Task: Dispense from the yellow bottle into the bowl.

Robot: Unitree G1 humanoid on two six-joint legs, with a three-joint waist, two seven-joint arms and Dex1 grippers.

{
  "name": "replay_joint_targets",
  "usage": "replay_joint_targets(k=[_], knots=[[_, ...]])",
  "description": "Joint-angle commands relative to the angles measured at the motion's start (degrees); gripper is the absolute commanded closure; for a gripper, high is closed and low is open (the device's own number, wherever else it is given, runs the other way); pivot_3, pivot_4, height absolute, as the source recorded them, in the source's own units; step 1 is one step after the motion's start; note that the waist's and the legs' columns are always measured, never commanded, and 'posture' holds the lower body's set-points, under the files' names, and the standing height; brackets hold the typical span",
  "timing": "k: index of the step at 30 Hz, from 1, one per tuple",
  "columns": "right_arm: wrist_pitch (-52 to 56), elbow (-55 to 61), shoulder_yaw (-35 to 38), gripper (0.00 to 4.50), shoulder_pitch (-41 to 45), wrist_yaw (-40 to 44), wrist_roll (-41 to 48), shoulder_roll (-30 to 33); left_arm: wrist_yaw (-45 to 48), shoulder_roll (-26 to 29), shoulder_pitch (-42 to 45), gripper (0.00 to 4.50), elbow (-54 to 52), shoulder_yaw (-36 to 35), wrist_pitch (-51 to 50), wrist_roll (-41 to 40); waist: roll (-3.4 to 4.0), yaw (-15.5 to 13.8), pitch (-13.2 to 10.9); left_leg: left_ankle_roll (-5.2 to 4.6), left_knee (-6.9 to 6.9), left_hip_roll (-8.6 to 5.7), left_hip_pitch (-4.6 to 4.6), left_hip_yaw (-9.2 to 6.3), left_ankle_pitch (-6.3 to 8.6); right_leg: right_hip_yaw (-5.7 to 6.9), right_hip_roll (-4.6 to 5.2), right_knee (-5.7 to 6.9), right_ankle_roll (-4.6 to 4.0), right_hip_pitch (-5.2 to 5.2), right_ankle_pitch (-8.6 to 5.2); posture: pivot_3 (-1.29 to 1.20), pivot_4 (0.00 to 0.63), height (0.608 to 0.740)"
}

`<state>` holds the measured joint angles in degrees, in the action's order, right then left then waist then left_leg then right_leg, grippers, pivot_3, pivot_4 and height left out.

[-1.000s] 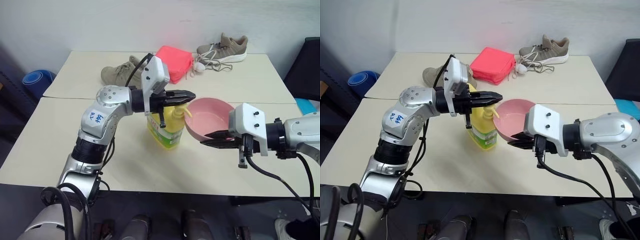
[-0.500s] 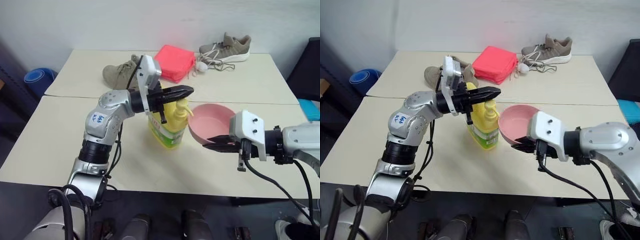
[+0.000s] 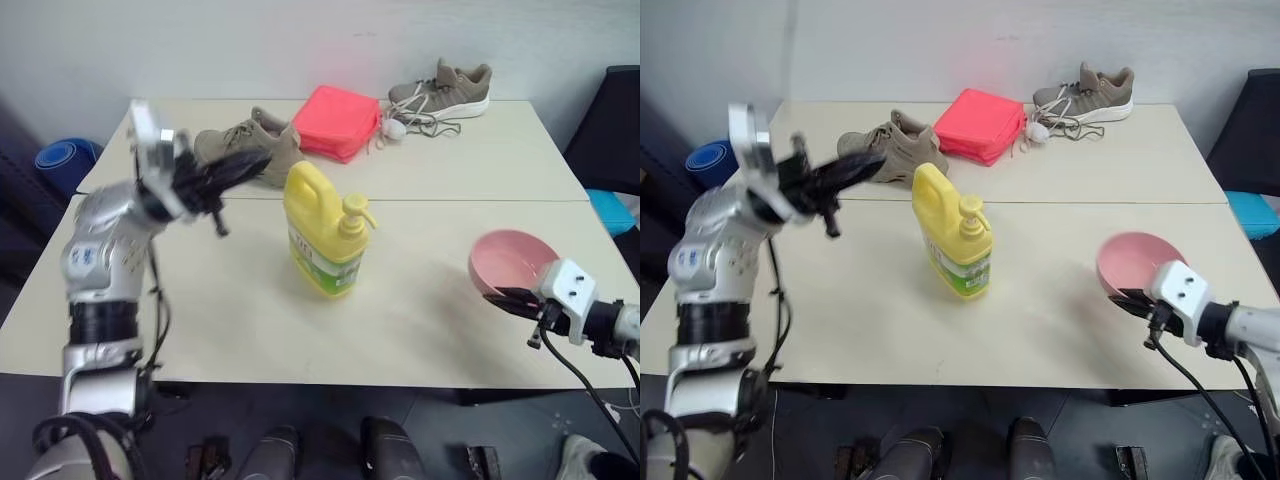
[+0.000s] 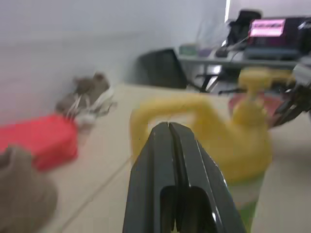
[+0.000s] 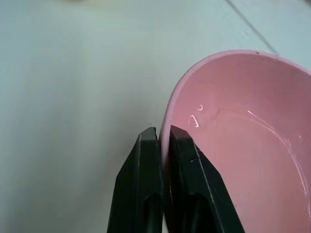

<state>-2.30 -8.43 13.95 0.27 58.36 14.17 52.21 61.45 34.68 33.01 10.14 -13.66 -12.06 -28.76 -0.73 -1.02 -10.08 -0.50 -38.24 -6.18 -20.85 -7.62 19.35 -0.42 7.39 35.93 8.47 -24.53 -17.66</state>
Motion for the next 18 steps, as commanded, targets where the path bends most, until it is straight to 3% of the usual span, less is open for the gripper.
replay_joint_targets(k=[1, 5, 6, 9, 12, 18], knots=[[-10.1, -11.1, -1.4, 4.50, 4.0, -0.8, -3.2, -2.7, 0.1, 3.2, -7.0, 4.49, 0.5, -4.3, 8.0, 2.9, 0.01, 0.5, 0.0, 0.00, 0.03, 0.01, 0.03, 0.02, 0.00, -0.03, 0.01, -0.02, 0.00, 0.01, 0.00, 0.00, 0.150, 0.740], [-14.5, -18.9, -0.7, 4.50, 7.2, -0.8, -1.8, -5.7, -1.3, 3.5, -14.0, 4.49, 1.0, -6.3, 10.5, 2.9, 0.05, 0.7, 0.0, 0.00, 0.07, 0.01, 0.01, -0.01, 0.00, 0.00, 0.04, -0.02, -0.01, -0.01, 0.00, 0.00, 0.150, 0.740], [-14.3, -19.8, -0.2, 4.02, 7.5, -0.3, -0.9, -6.2, -1.5, 3.2, -15.6, 4.19, 0.3, -6.5, 9.7, 2.3, 0.05, 0.8, 0.0, 0.00, 0.04, 0.01, 0.02, 0.01, 0.00, -0.02, 0.04, -0.03, -0.01, 0.01, 0.00, 0.00, 0.150, 0.740], [-15.9, -20.0, 0.9, 3.31, 7.7, 1.0, 1.1, -6.5, -1.7, 2.8, -19.7, 3.66, -1.0, -5.8, 8.9, 2.4, 0.07, 0.8, 0.0, -0.01, 0.02, -0.01, 0.04, 0.00, 0.00, -0.01, 0.06, -0.01, -0.01, 0.06, 0.00, 0.00, 0.150, 0.740], [-14.6, -15.1, 3.3, 2.26, 5.7, 2.9, 5.6, -5.9, -2.8, 2.7, -22.8, 2.70, -1.8, -5.6, 8.7, 3.0, 0.11, 0.9, 0.0, -0.01, 0.09, 0.01, 0.04, -0.01, 0.00, -0.02, 0.05, -0.02, -0.02, 0.04, 0.00, 0.00, 0.150, 0.740], [-7.2, 10.8, 11.1, 0.19, -7.4, 1.4, 16.0, -6.7, -3.6, 3.5, -28.5, 0.87, -3.9, -4.8, 11.9, 5.9, 0.22, 0.5, 0.1, 0.00, 0.11, 0.03, 0.04, -0.02, 0.01, -0.03, 0.05, -0.04, -0.02, 0.05, 0.00, 0.00, 0.150, 0.740]])
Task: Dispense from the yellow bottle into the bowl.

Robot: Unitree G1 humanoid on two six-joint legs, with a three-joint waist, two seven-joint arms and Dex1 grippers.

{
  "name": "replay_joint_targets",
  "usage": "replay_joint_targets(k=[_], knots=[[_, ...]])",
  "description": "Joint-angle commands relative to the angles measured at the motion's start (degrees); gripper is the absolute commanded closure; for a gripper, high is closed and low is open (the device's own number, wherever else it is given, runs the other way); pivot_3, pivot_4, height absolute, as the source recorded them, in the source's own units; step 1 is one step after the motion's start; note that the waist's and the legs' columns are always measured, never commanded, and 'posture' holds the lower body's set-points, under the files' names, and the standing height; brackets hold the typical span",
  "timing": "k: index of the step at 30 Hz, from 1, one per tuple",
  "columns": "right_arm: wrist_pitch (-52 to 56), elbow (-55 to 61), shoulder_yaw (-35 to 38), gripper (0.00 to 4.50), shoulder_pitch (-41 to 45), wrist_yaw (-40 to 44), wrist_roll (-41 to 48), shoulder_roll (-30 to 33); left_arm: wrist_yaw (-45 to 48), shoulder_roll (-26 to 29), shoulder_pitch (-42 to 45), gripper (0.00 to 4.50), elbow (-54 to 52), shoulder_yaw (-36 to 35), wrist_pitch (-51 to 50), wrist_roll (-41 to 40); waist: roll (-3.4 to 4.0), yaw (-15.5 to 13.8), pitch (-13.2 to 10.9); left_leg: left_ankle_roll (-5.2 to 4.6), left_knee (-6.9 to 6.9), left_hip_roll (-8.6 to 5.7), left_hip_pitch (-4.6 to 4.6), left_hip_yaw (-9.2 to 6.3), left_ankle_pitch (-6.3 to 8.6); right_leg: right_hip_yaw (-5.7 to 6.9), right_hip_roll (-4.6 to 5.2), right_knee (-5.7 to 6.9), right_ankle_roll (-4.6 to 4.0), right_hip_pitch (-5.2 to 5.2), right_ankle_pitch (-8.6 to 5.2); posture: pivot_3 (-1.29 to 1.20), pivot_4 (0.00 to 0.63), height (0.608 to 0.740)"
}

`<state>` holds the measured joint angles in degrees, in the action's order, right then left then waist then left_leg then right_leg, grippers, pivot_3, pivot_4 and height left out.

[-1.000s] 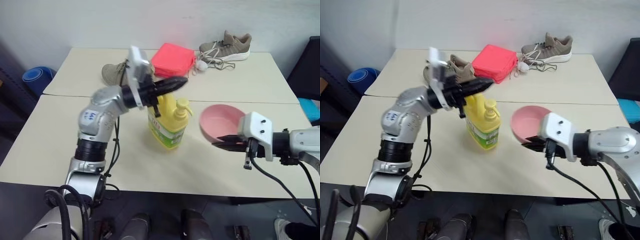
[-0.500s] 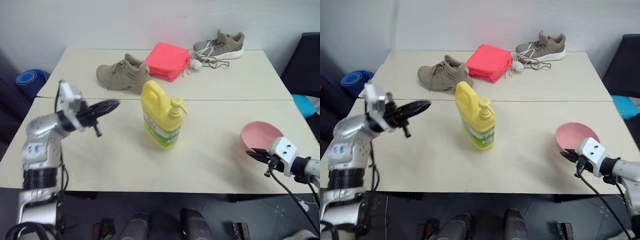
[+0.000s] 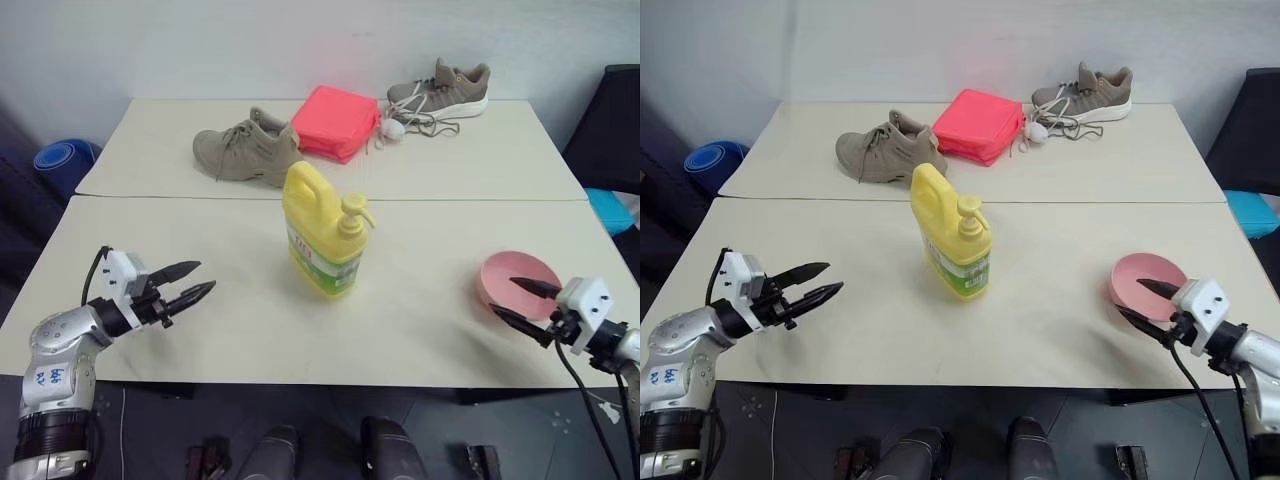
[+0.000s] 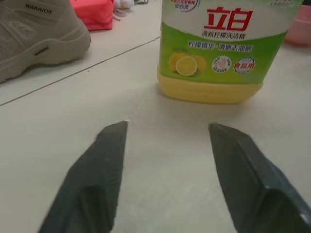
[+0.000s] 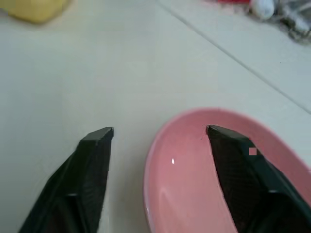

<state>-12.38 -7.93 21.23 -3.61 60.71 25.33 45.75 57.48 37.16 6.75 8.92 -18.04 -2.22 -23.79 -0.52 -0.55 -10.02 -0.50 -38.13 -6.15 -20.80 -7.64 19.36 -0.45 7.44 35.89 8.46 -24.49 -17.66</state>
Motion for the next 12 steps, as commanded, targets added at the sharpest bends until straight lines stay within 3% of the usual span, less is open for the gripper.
replay_joint_targets(k=[1, 7, 12], knots=[[3.6, 14.1, 4.4, 0.00, -6.0, -1.1, 5.5, -0.5, 1.3, 1.4, -3.9, 0.58, -3.3, -0.1, 2.8, 1.2, 0.01, 0.0, 0.0, 0.00, 0.01, 0.00, 0.03, 0.01, 0.00, -0.01, -0.01, -0.01, 0.00, 0.02, 0.00, 0.00, 0.150, 0.740], [1.9, 28.6, 4.7, 0.00, -21.2, -1.2, 3.8, -5.2, 0.8, 1.5, -12.9, 0.58, -5.9, -0.1, 8.0, 4.2, 0.01, -0.8, 0.0, -0.02, 0.16, 0.05, 0.24, 0.06, 0.07, -0.06, -0.02, -0.08, -0.03, 0.18, -0.02, 0.00, 0.150, 0.740], [-0.6, 26.5, 4.3, 0.00, -21.9, -3.0, 0.7, -8.1, -1.9, 0.7, -14.8, 0.58, -6.7, 0.5, 10.7, 6.1, 0.05, -1.0, 0.0, -0.24, 0.13, 0.01, 0.86, 0.10, 0.22, -0.04, -0.01, -0.33, 0.01, 0.98, 0.01, 0.00, 0.150, 0.740]])
